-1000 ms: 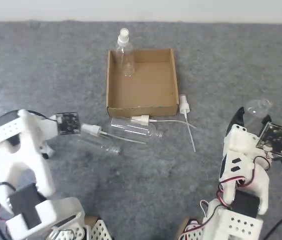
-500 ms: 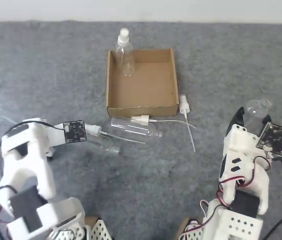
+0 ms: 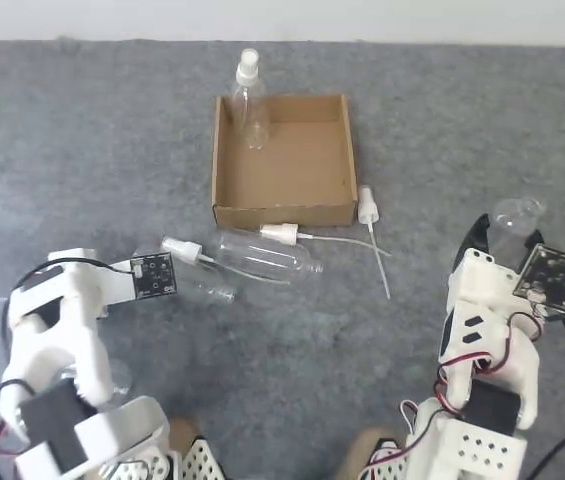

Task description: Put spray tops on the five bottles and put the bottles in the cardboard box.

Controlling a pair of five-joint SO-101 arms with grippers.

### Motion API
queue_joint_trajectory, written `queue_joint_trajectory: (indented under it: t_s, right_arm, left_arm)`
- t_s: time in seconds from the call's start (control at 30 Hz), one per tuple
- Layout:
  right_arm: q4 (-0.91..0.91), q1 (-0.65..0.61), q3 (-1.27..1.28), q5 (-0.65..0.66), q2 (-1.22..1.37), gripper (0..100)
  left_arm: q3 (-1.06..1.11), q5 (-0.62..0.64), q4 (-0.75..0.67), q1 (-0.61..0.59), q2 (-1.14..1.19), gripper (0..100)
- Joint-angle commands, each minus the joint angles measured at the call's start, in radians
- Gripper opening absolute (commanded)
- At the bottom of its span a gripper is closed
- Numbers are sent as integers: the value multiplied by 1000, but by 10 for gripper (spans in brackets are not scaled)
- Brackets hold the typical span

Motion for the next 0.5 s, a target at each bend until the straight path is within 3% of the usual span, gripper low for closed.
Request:
queue_joint_trajectory:
  t_s: [0.0, 0.17, 0.33, 0.47]
  right_arm:
    - [-30, -8, -15, 17, -15, 103]
    - [-28, -8, -15, 17, -15, 103]
    - [-28, -8, -15, 17, -15, 103]
    - [-28, -8, -15, 17, -15, 103]
  left_arm:
    - [-13, 78, -77, 14, 6, 47]
    - [-15, 181, -75, 41, 6, 36]
    - [-16, 207, -64, 38, 5, 36]
    - [-18, 206, 75, 35, -58, 36]
